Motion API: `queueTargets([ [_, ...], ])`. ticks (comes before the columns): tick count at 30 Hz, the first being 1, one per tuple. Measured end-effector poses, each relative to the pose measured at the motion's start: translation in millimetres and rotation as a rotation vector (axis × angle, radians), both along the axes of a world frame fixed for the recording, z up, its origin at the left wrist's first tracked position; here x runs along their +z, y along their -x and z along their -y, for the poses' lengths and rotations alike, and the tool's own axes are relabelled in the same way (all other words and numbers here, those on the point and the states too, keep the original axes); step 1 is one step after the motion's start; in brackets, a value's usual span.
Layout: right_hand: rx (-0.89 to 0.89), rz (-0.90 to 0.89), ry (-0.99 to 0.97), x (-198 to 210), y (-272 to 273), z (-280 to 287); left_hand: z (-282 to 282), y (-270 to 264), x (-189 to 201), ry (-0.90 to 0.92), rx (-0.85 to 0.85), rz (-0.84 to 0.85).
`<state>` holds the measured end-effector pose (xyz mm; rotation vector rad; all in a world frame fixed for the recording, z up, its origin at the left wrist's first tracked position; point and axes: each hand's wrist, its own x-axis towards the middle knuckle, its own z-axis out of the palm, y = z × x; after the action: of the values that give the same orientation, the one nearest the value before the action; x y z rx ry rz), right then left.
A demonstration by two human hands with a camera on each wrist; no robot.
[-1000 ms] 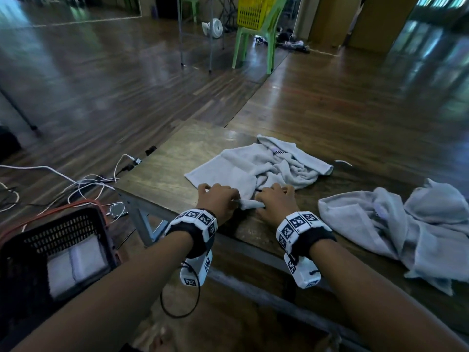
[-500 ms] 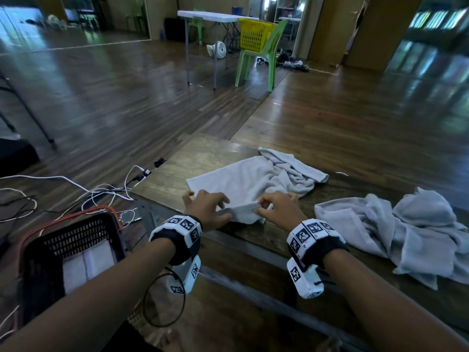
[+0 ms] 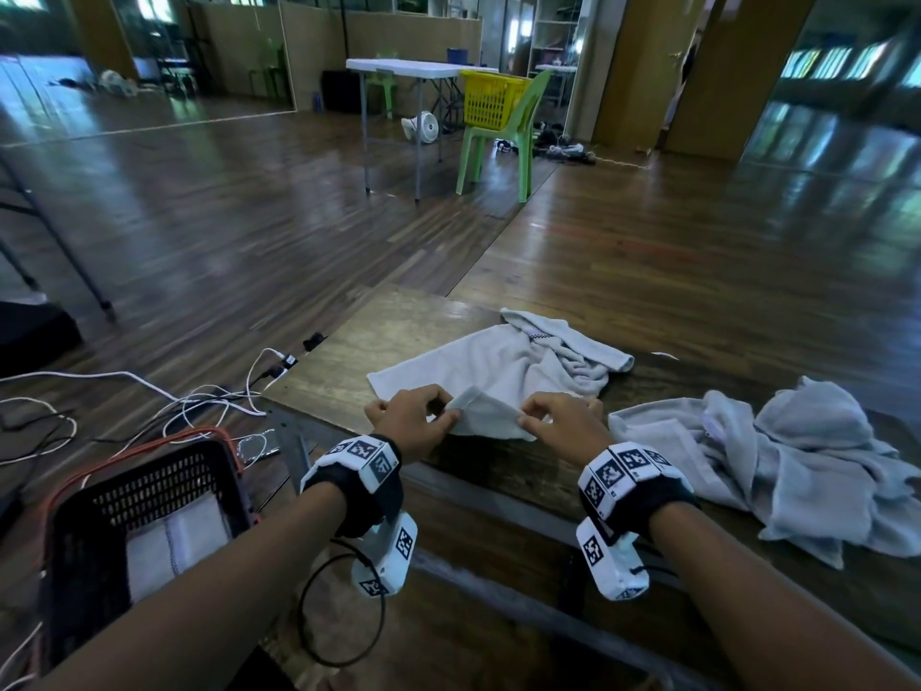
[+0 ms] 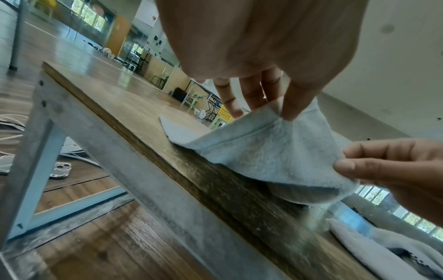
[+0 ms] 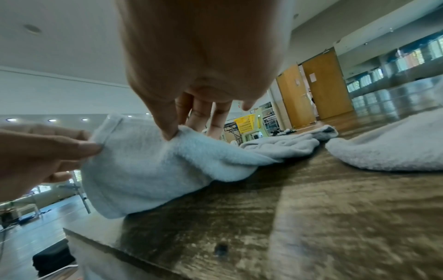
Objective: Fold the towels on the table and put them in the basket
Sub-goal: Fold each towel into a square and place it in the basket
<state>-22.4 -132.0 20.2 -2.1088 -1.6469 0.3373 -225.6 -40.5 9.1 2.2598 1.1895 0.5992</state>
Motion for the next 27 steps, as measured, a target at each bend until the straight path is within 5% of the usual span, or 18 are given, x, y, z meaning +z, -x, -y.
queueTargets([
  [4, 0.060, 0.054, -0.064, 15, 14, -2, 6, -7, 7, 0.086, -0.128, 0.114],
  [13, 0.124, 0.238, -0.025, 34, 11, 6, 12, 3, 45, -0.301, -0.172, -0.048],
  [17, 0.099, 0.266, 0.002, 40, -3, 18, -6, 27, 66, -0.256, -0.163, -0.027],
  [21, 0.052, 0.322, 0.013, 50, -28, 38, -21, 54, 94, -0.352, -0.101, 0.090],
  [27, 0.002, 0.348, 0.003, 58, -58, 57, -47, 87, 106, -0.338, 0.206, -0.079],
])
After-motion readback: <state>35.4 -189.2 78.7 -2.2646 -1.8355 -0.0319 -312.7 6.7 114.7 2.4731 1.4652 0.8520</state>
